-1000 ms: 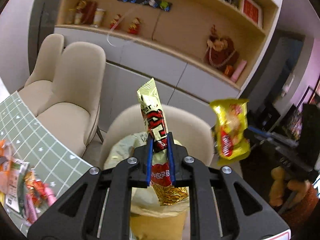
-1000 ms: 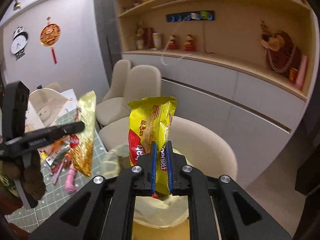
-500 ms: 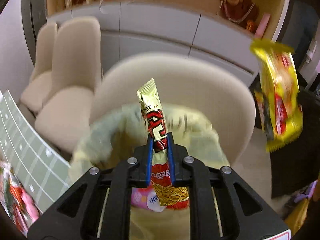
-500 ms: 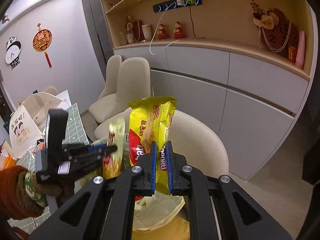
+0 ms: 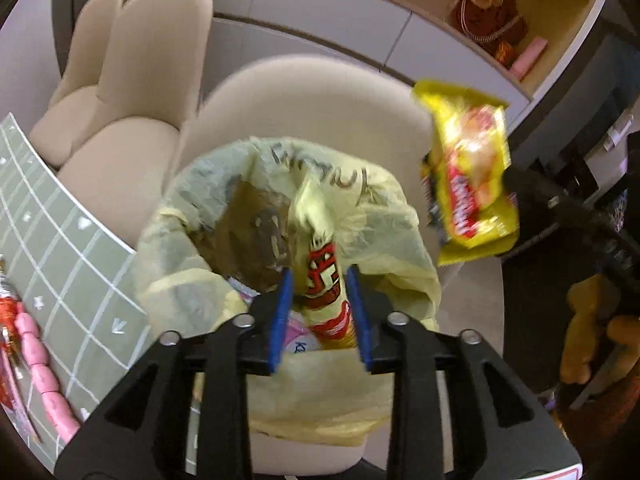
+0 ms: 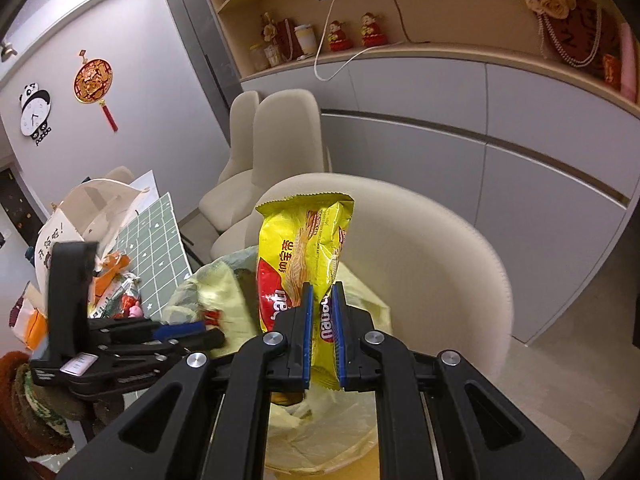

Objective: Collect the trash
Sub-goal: 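Carry the wafer stick and chip bag over the bin and release them, then return both tools to the snack pile on the table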

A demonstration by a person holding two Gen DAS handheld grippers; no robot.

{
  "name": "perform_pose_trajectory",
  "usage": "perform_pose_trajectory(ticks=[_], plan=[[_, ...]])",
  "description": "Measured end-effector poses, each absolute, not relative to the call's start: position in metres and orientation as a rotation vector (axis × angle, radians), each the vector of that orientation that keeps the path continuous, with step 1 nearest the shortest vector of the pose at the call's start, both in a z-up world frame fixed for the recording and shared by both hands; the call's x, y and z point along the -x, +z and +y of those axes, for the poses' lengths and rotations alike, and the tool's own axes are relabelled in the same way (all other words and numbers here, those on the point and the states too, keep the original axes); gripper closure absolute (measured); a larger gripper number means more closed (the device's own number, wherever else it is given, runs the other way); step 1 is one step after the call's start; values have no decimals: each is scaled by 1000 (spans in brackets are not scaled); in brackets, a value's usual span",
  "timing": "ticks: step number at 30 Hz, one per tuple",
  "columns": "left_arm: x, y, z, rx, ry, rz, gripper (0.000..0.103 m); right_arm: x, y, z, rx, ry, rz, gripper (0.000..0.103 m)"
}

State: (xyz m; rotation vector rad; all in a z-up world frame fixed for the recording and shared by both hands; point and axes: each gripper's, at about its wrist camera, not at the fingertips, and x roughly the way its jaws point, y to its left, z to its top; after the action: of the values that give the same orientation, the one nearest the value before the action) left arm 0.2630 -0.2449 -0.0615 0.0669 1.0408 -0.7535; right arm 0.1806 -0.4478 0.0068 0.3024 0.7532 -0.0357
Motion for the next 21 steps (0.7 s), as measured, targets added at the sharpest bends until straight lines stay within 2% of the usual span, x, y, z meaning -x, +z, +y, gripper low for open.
perform_pose_trajectory(ticks=[2,11,21], plan=[[-259,-50,-234,-48,-750,1004,66,-185,6,-440,-298,-20,759,92],[-260,0,-172,64,-604,879,65,-207,-4,-400,-249,41,800,92],[-252,1,-67,149,-402,888,65,-214,-23,-369,-214,28,861,92]])
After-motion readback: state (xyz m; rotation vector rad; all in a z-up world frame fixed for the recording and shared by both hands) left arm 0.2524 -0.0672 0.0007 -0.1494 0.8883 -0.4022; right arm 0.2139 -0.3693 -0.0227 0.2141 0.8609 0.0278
